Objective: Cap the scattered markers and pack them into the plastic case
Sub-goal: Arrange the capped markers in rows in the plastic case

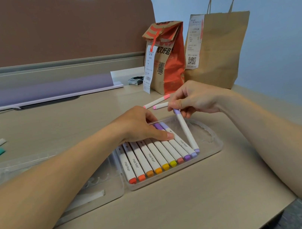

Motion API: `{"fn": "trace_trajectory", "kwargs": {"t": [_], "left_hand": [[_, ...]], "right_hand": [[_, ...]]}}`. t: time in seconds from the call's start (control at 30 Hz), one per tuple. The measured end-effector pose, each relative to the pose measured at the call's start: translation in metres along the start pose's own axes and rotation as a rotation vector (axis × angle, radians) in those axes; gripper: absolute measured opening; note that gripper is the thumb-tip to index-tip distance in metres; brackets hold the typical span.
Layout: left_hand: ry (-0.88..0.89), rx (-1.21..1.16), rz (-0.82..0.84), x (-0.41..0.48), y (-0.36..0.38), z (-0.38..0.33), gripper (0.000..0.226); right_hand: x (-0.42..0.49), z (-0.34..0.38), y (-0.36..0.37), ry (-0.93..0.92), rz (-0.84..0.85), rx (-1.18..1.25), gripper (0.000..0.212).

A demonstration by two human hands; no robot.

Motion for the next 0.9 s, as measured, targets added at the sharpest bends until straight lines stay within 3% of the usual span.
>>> {"fn": "trace_trajectory", "kwargs": {"t": [0.6, 0.9], "left_hand": [[0.008, -0.002, -0.017, -0.004, 0.000, -0.002, 0.053], [0.002, -0.012, -0.011, 0.000, 0.000, -0.001, 0.060]], "right_hand": [[-0.003, 0.004, 0.009, -0.017, 0.016, -0.218, 0.018], [-0.008, 0.005, 0.006, 0.147, 0.177, -0.517, 0.033]]}}
Point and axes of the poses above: each hand's wrist, its own x-axis towards the middle knuckle, its own y-axis out of the palm, z = x × y, the point moved 2 cm from there along x, towards the middle knuckle, and after that the axes turned 12 degrees about x, right-handed, at the moved point
